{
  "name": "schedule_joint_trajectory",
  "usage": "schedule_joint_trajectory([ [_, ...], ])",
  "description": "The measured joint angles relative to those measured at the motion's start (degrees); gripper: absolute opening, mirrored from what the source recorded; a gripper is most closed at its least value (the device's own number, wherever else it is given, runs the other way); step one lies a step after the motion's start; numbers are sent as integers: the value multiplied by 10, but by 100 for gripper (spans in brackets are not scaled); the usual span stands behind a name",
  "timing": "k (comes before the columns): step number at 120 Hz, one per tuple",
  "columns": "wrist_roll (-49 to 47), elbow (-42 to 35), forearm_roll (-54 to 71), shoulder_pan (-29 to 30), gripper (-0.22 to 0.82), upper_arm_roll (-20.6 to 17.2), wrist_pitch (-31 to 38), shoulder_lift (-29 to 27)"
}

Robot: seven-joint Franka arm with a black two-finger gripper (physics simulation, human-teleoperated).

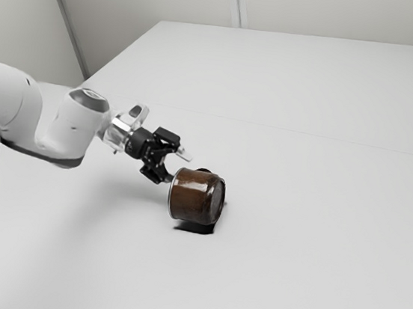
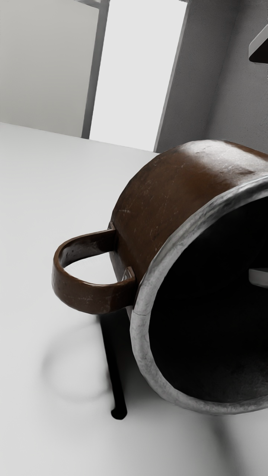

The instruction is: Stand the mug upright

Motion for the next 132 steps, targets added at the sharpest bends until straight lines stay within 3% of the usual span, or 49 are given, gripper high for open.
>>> schedule_joint_trajectory([
  [16, 20, -13, -29, 0, 58, -1, -17, 1],
  [37, 48, -19, -42, 0, 14, 0, -30, 2],
  [57, 69, -18, -46, 0, -6, 0, -36, 1],
  [74, 82, -16, -46, 0, -12, 0, -39, -13],
  [93, 88, -14, -24, 0, -15, -2, -37, -75],
  [132, 46, 66, 273, 0, -17, -13, 15, -121],
])
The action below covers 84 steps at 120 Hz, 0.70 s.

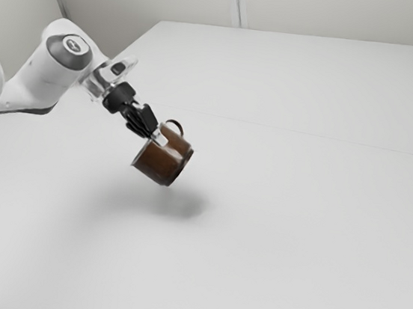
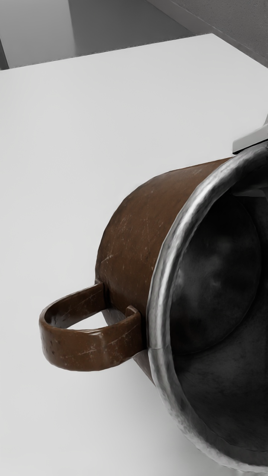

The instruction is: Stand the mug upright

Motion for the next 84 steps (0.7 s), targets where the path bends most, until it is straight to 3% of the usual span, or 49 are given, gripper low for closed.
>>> schedule_joint_trajectory([
  [47, -107, 8, 304, -9, -17, -29, 98, 12],
  [84, -177, -14, 383, -15, -18, -43, 150, 45],
])
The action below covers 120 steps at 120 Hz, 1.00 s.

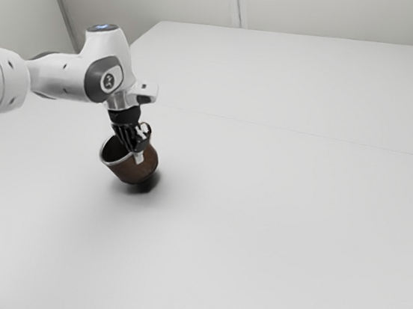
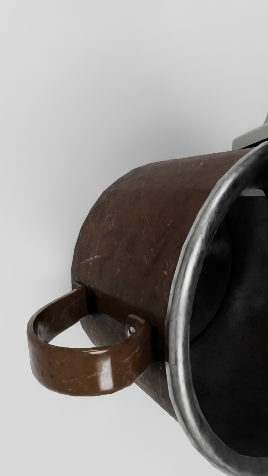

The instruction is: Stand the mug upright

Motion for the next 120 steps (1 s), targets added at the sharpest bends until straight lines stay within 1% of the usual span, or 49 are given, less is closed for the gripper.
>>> schedule_joint_trajectory([
  [13, -18, -3, 19, -7, -18, -9, -19, -4],
  [39, -49, -3, 46, -12, -17, -21, -91, 0],
  [55, -64, 8, 52, -13, -17, -24, -120, 25],
  [71, -76, 13, 54, -15, -15, -26, -128, 40],
  [76, -79, 11, 53, -15, -10, -28, -128, 42],
  [90, -86, 6, 50, -16, 16, -29, -124, 42],
  [98, -89, 5, 49, -16, 28, -30, -120, 40],
  [108, -92, 6, 47, -16, 39, -30, -118, 31],
  [120, -95, 9, 41, -15, 47, -36, -116, 7],
])
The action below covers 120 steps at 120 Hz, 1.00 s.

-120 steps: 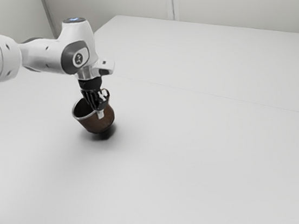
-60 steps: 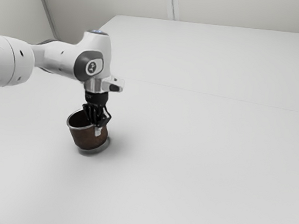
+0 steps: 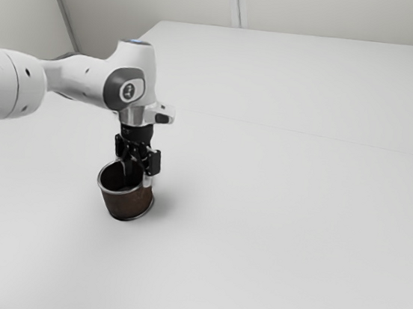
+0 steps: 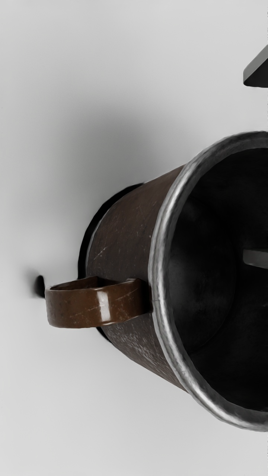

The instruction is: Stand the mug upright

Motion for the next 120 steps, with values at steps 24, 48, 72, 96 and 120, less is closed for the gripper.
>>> schedule_joint_trajectory([
  [24, -3, 44, -39, -1, 55, 2, -2, -30],
  [48, -5, 148, -61, 1, 58, 13, -17, -31],
  [72, -7, 228, -59, 1, 60, 14, -54, -31],
  [96, -8, 239, -58, 1, 60, 13, -81, -32],
  [120, -9, 239, -59, 1, 60, 14, -90, -34],
])
